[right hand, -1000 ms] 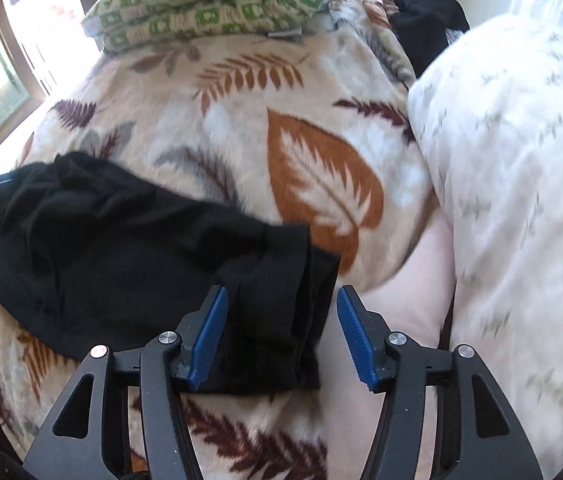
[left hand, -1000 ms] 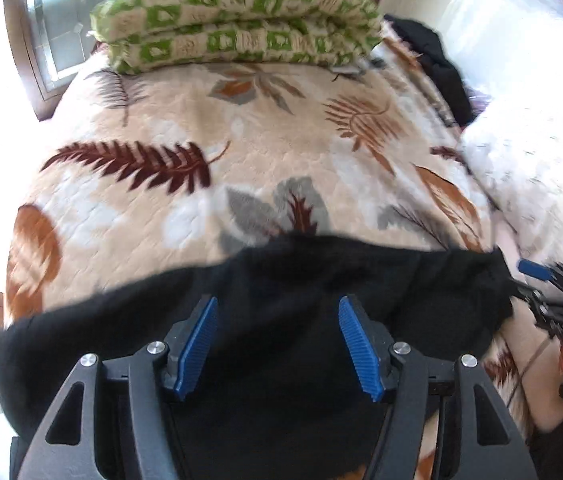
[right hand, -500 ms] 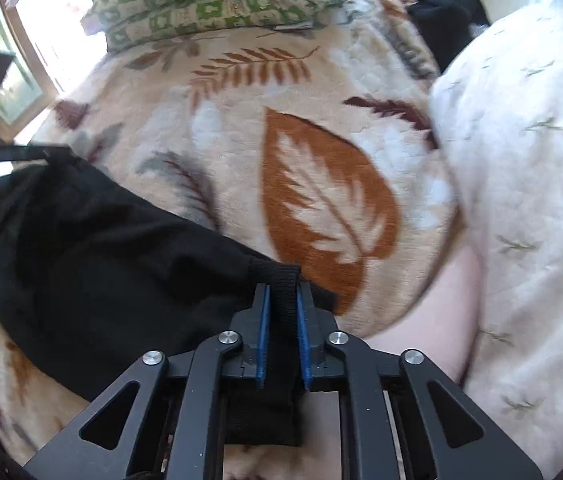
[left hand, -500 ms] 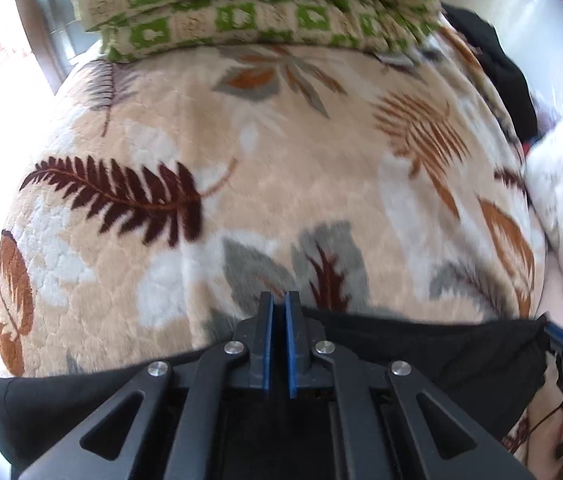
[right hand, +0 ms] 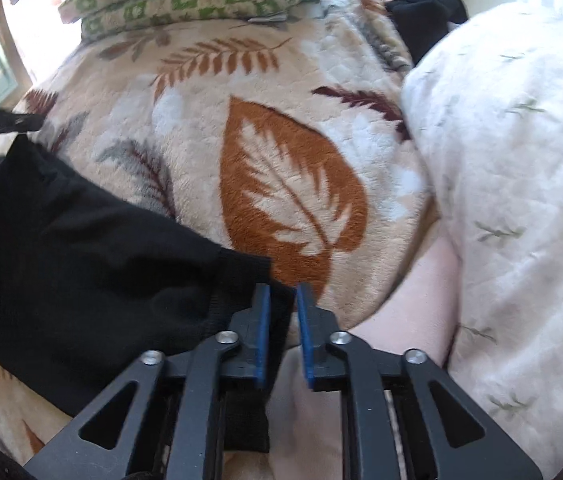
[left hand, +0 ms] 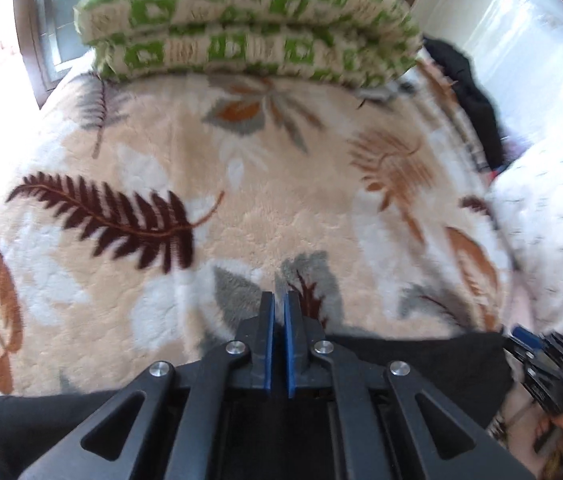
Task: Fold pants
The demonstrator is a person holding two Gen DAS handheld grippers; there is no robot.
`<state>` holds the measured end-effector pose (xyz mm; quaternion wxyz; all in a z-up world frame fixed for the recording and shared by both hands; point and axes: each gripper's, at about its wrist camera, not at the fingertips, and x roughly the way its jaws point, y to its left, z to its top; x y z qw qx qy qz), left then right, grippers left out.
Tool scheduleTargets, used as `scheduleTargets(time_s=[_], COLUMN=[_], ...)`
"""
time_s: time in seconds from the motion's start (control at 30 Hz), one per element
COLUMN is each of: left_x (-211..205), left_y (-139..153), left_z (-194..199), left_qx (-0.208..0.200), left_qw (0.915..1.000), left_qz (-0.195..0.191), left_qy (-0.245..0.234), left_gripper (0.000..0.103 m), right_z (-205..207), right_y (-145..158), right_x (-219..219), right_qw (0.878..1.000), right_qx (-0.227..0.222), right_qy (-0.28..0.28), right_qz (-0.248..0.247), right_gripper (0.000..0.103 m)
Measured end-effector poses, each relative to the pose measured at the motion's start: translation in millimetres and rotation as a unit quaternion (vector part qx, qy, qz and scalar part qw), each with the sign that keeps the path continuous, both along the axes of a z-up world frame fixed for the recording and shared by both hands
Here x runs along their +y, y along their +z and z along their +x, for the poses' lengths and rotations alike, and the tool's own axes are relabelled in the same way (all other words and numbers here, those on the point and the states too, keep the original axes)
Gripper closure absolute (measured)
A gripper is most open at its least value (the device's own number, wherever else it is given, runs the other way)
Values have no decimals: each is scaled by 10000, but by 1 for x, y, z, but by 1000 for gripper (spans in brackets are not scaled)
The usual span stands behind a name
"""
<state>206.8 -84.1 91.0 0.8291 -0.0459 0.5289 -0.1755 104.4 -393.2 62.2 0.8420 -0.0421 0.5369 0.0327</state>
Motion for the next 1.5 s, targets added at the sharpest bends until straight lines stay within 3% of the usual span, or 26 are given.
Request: scheduleTargets(time_s=[0.07,0.13,0.2,0.33,0.43,0.57,0.63,0.77,0.83,0.9,0.97,1.17,1.23,1.3,1.37,1.43,1.47,1.5], left_x=[26,57,94,159,186,182,181,206,215,216,215,225,230,237,243,247,247,245], left_y=[9,12,8,-15,-26,-33,-38,-50,-55,-55,-51,-24,-19,-18,-22,-30,-36,-42], left_z=[-15,-34,-54,-73,-74,-64,-60,-57,-58,-60,-60,-82,-97,-113,-124,-131,-133,-133], left_qx=[-45,-88,-119,9,97,3,-39,-57,-65,-90,0,163,227,245,287,439,544,631], left_qw=[10000,9999,9994,9930,9920,9907,9892,9814,9784,9793,9815,9853,9876,9881,9868,9850,9852,9853], left_qz=[-34,29,129,593,-103,56,90,-477,-789,-850,-832,-779,-540,-202,151,156,119,155], left_qy=[-33,54,310,1018,1251,1360,1460,1858,1911,1834,1722,1513,1453,1506,1586,1659,1620,1578], left_gripper=[85,64,58,59,70,76,83,95,96,96,96,92,65,46,45,47,51,61], right_z=[-5,-10,-16,-20,-17,1,15,45,61,69,68,40,19,-3,-24,-44,-52,-60], right_y=[11,21,29,33,31,34,34,29,17,-4,-15,8,15,19,18,12,7,-1], right_x=[0,7,22,68,116,180,209,246,259,261,251,232,232,240,252,267,274,279], right_qw=[9999,9996,9989,9956,9908,9830,9816,9808,9859,9936,9939,9915,9866,9787,9709,9662,9646,9639], right_qx=[-134,-248,-335,-373,-314,-419,-443,-414,-290,-7,-101,-190,-220,-169,-91,7,73,159], right_qy=[-20,62,225,727,1096,1411,1452,1339,1201,889,779,730,1009,1395,1737,1927,1972,1950], right_qz=[46,91,241,464,727,1096,1160,1353,1128,702,777,1057,1260,1496,1648,1714,1752,1804], right_gripper=[73,72,70,67,66,51,51,51,53,57,58,53,53,53,53,53,53,53])
